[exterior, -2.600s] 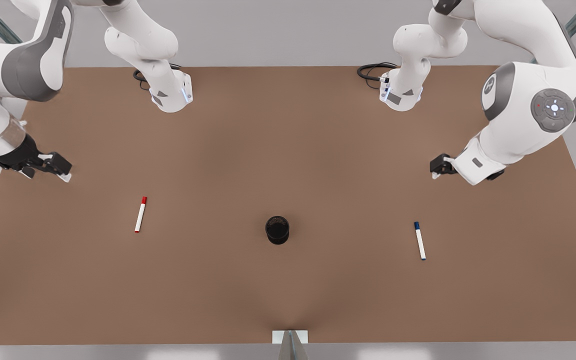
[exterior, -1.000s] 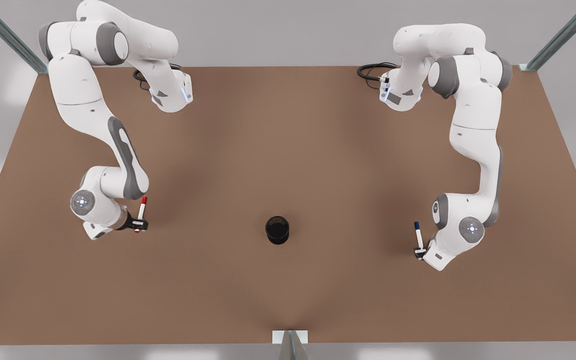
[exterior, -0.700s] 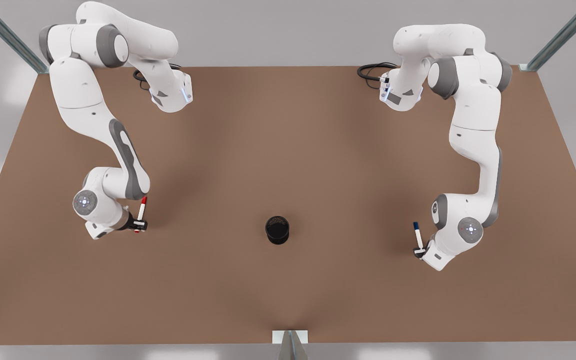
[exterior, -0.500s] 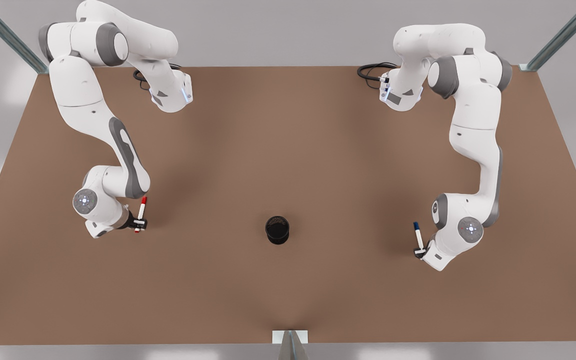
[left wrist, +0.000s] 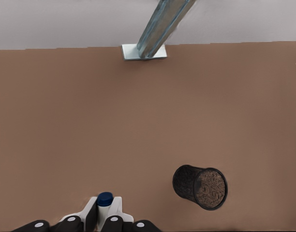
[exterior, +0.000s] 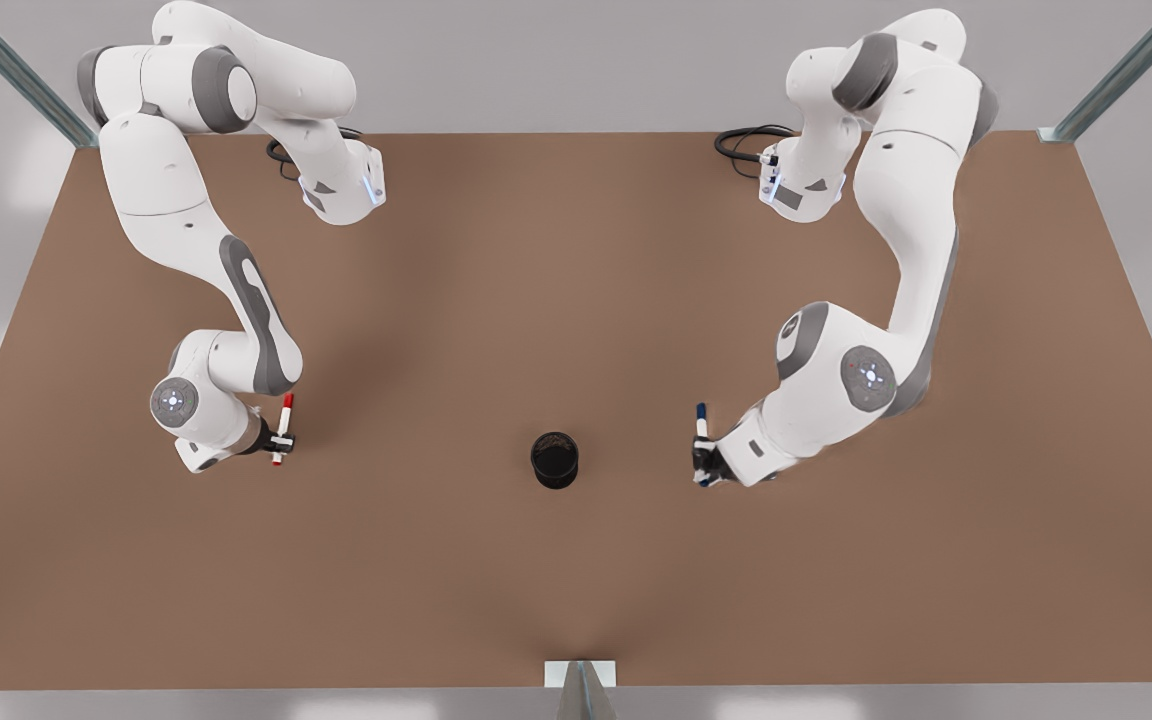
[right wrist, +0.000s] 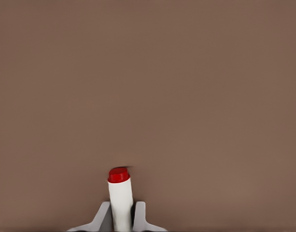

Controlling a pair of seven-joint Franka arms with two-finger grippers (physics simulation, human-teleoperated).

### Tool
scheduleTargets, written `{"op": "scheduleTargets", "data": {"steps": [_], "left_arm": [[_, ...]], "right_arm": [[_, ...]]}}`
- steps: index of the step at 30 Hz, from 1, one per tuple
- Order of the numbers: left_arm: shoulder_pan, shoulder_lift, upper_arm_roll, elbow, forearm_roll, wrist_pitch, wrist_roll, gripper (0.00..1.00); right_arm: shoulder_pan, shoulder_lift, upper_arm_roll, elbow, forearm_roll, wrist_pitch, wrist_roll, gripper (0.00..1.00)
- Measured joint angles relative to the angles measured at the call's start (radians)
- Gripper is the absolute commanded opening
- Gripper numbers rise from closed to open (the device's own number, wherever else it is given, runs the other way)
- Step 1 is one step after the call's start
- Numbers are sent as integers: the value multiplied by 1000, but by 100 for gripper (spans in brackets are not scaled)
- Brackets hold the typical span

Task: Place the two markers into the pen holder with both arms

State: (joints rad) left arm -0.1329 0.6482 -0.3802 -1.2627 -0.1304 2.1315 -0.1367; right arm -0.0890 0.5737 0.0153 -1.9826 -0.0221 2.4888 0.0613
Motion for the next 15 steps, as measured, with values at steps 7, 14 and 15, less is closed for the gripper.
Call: {"op": "scheduleTargets", "data": {"steps": [7,14,15], "left_arm": [[-47,44,-87,-2,-340,176,164,21],[-49,100,-92,-51,-894,330,671,21],[-44,103,-91,-59,-927,341,757,21]], "right_arm": [[0,0,1,-6,0,-1,-1,33],[11,-75,9,15,3,-13,-5,30],[11,-93,10,35,3,-23,-6,30]]}}
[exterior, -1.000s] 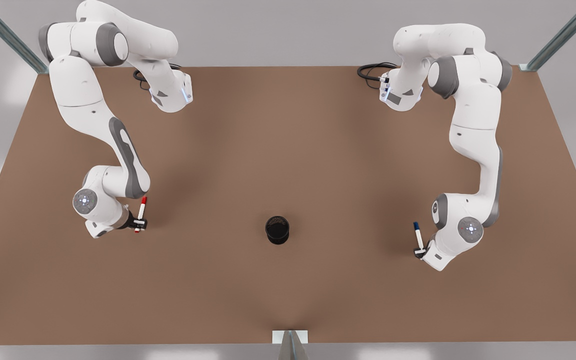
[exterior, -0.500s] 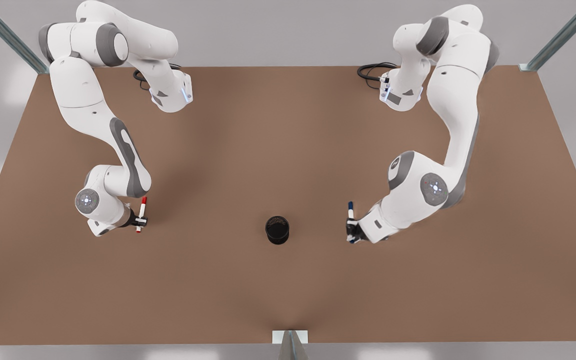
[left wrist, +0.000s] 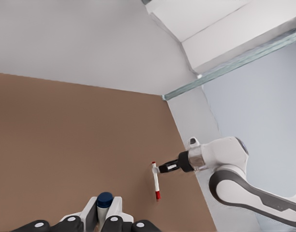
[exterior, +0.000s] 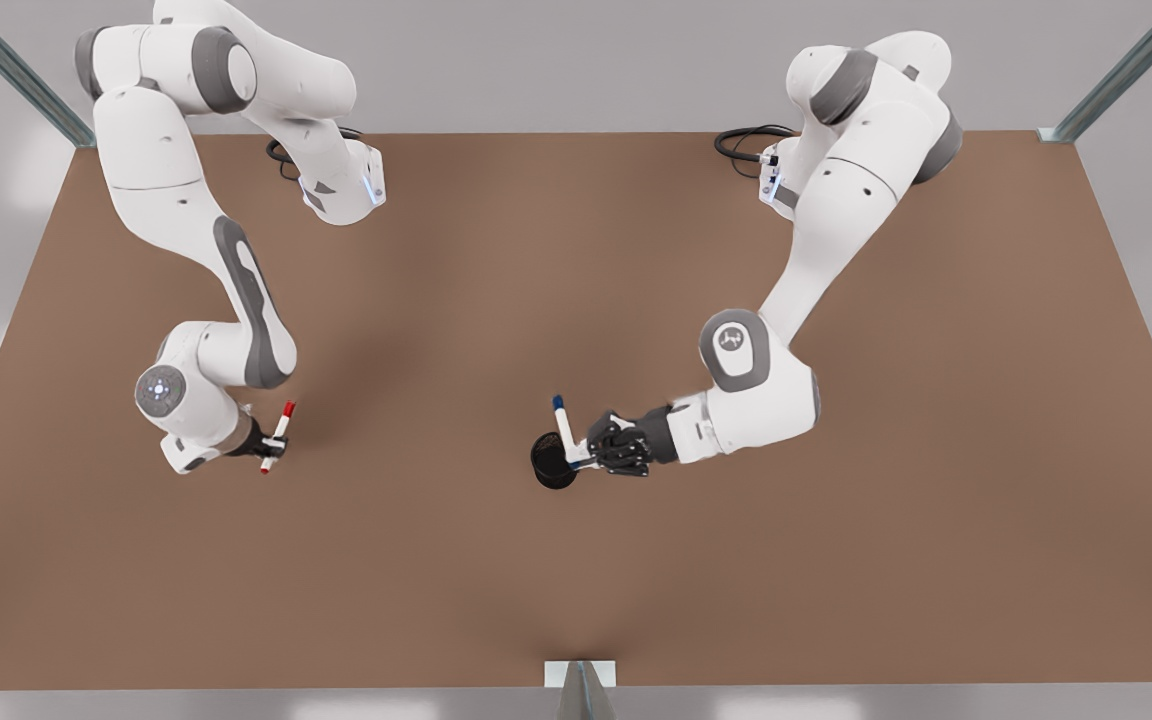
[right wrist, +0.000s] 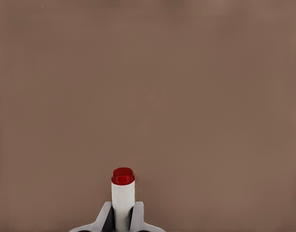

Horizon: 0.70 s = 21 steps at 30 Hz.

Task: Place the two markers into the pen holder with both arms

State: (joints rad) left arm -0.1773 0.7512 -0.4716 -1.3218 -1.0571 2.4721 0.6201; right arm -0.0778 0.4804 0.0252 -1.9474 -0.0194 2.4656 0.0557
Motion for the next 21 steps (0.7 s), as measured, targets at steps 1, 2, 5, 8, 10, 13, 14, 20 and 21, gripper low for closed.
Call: {"op": "scheduleTargets", "data": {"steps": [1,2,5,8,10,13,14,20,21], "left_arm": [[3,2,1,-6,-25,9,85,21],[5,9,2,-11,-45,18,169,21],[-6,50,3,-17,-132,43,412,21],[-29,85,2,-14,-198,77,623,21],[-41,99,1,-13,-226,97,747,21],[-50,112,2,-21,-267,117,915,21],[-54,115,2,-29,-286,123,967,21],[-68,103,0,-104,-342,139,1230,100],[-56,89,-1,-128,-342,128,1265,100]], "right_arm": [[-2,-19,5,20,0,-13,-1,30],[-4,-40,10,31,0,-26,-2,30],[-2,-73,26,48,0,-52,-4,30],[-4,-109,45,52,0,-67,-6,30],[-3,-134,55,67,0,-72,-6,30],[-4,-154,78,109,1,-79,-7,30],[-2,-155,86,115,1,-80,-7,30],[-2,-168,167,175,2,-86,-5,30],[-1,-169,180,180,2,-87,-5,30]]}}
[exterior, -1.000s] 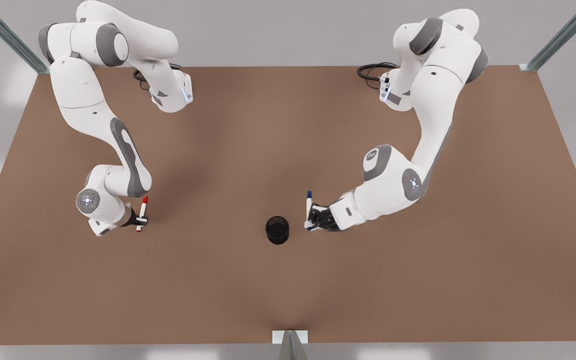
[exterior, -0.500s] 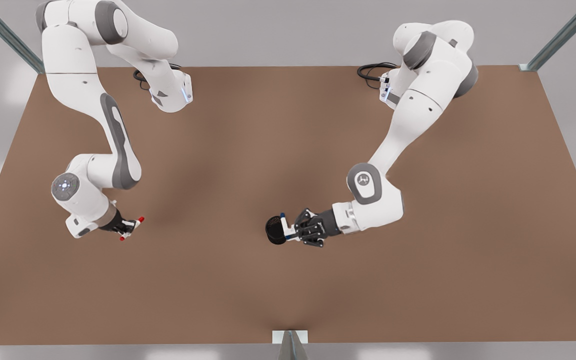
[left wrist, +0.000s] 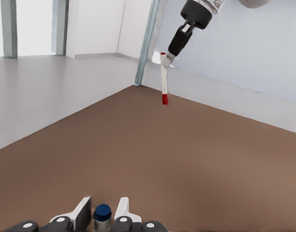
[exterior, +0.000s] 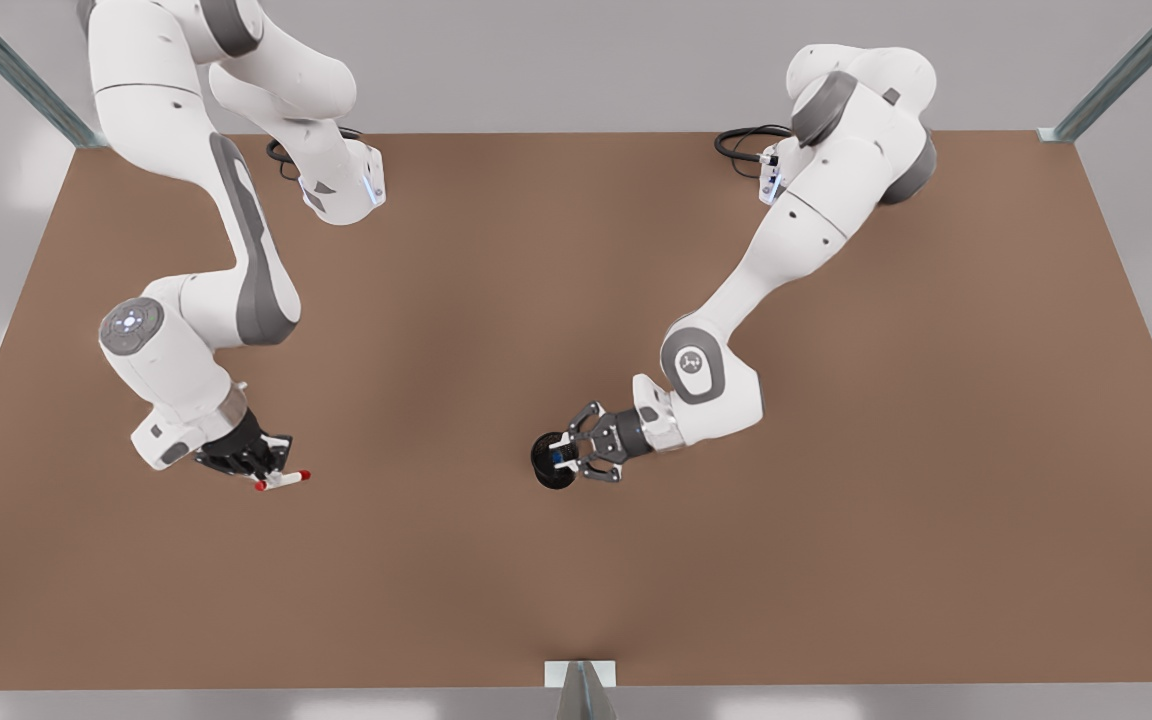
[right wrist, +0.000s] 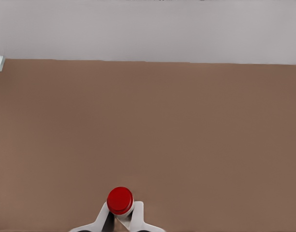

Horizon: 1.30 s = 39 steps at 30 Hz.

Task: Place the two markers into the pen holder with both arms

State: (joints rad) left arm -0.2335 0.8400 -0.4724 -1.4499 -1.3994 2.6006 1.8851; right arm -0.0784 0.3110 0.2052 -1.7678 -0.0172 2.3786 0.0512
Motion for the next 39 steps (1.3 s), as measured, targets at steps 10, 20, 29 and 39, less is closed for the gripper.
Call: {"op": "scheduleTargets", "data": {"steps": [10,20,29,39], "left_arm": [[331,-276,11,119,1068,-447,-368,100],[103,-586,406,111,1467,-945,-1093,100],[80,-482,428,152,1484,-1017,-1565,100],[78,-444,426,146,1477,-1032,-1886,100]], "right_arm": [[77,51,72,132,-2,-3,6,30],[297,179,73,272,-28,63,82,30],[392,238,62,333,-32,137,162,30],[475,242,62,290,-79,160,233,30]]}}
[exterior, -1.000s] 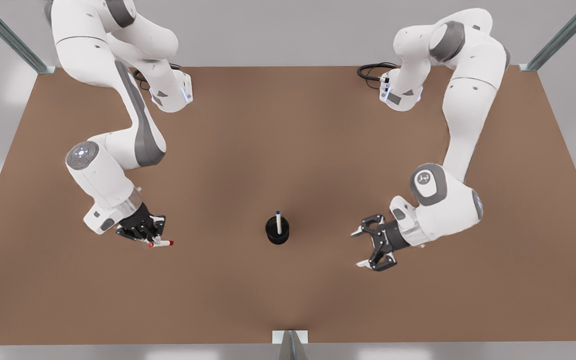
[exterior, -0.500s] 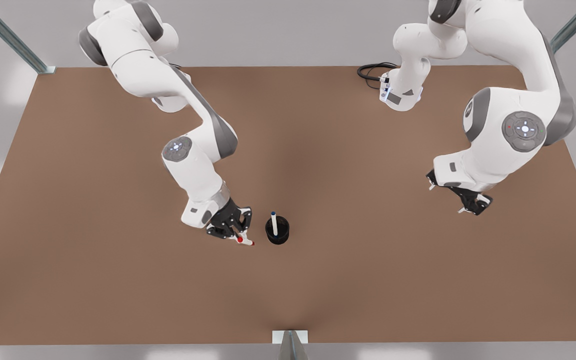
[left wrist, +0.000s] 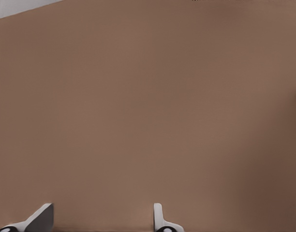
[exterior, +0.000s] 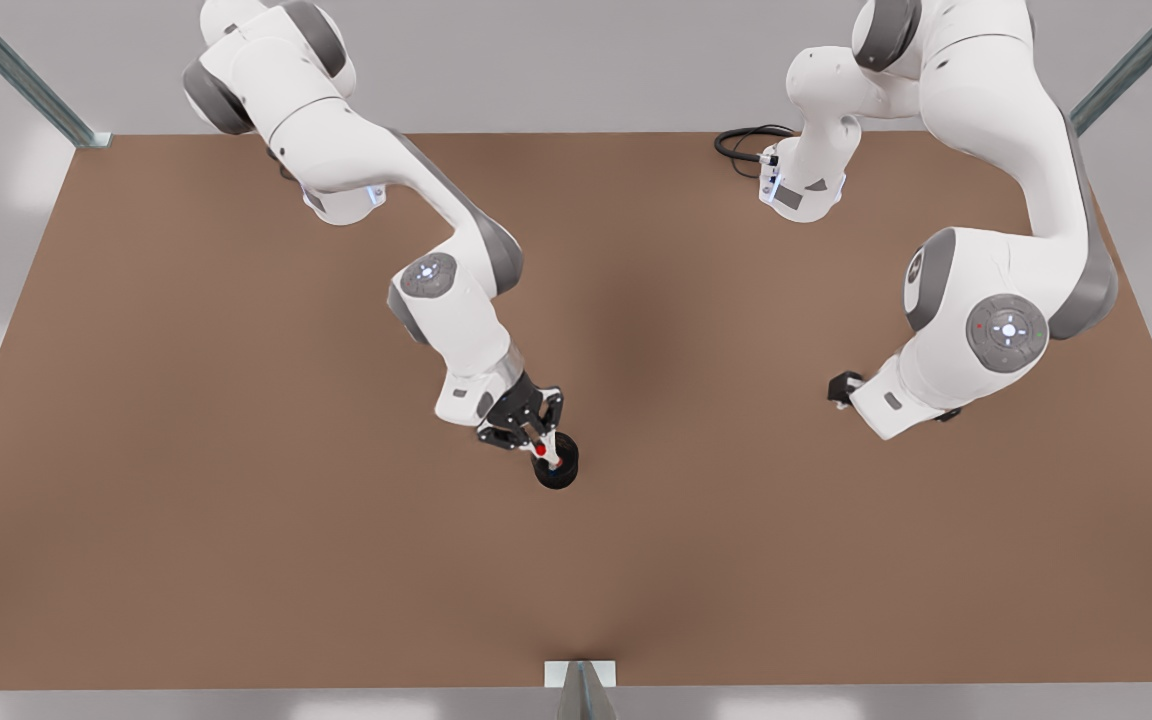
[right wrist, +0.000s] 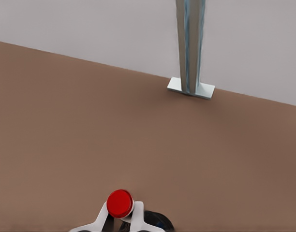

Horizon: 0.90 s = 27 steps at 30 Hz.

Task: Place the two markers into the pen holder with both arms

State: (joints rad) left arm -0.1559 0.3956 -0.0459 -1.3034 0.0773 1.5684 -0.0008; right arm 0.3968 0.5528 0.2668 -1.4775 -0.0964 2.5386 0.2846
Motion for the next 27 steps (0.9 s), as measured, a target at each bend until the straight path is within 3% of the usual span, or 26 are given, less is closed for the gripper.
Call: {"op": "scheduleTargets", "data": {"steps": [6,7,8,9,12,14,19,21,23,27], "left_arm": [[3,12,0,-1,-10,-2,-122,100],[3,13,0,-2,-15,-3,-139,100],[4,14,0,-2,-18,-3,-155,100],[4,18,0,-2,-20,-3,-170,100],[4,25,0,-2,-24,-3,-210,100],[4,26,0,-2,-27,-3,-233,100],[2,15,-7,4,-37,-3,-261,100],[3,14,-5,5,-42,-3,-254,100],[4,14,-4,5,-45,-3,-248,100],[4,17,-3,5,-47,1,-236,100]], "right_arm": [[0,23,0,-38,-33,11,34,35],[2,22,0,-51,-37,11,40,47],[3,22,0,-69,-43,12,45,79],[3,22,0,-80,-52,13,49,100],[-6,4,-1,-80,-72,6,67,100],[-103,-68,-1,-44,-93,-40,90,100],[-374,-301,10,-15,-79,-362,105,100],[-454,-383,-59,-48,-37,-484,79,100],[-524,-379,-112,-47,-10,-593,42,100],[-499,-313,-128,55,16,-760,-29,100]]}}
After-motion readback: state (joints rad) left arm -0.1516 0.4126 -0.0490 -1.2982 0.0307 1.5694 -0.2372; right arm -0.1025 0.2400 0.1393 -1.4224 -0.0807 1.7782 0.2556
